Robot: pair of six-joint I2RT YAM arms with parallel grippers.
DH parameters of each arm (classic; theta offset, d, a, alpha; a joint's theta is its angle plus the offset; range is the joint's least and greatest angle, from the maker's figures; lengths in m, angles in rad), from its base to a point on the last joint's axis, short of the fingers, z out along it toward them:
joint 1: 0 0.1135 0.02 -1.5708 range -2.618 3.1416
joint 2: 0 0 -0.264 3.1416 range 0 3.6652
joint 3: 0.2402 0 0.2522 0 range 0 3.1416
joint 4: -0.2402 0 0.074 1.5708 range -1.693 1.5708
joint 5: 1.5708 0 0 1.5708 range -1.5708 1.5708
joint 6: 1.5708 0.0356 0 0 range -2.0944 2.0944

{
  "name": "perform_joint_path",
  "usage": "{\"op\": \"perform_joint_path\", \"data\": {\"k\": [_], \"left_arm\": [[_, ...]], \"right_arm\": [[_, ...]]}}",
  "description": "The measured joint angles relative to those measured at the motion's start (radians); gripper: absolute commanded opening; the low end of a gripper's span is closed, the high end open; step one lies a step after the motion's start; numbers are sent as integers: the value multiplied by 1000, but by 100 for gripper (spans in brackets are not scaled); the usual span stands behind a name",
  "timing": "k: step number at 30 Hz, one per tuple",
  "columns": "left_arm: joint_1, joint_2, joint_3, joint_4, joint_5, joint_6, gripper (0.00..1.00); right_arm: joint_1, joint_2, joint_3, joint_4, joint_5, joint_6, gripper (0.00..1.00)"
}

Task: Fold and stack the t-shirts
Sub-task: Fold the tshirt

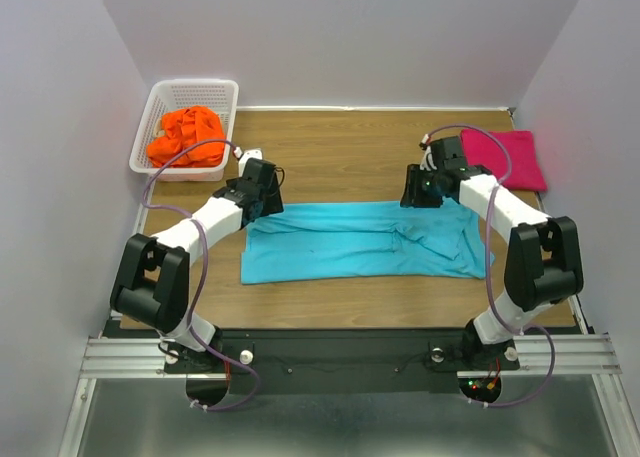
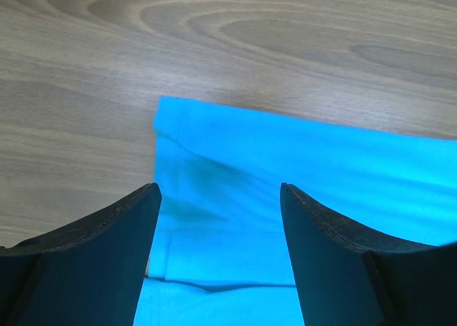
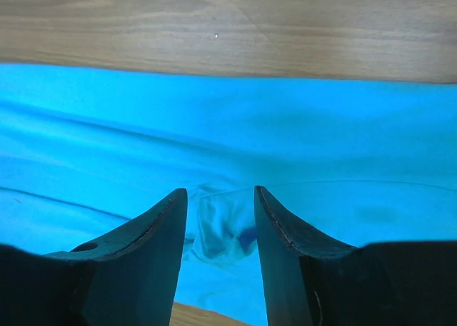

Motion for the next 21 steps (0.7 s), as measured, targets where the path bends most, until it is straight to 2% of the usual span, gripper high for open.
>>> {"op": "perform_joint_path", "data": {"k": [8,21], "left_arm": [[2,-42,-59,-1,-15,6,80],[2,-92,-103,14,-9,7,80]], "right_arm": [[74,66,0,-51,-5,5,46],[114,-48,-113,-158,-21,90,42]]}}
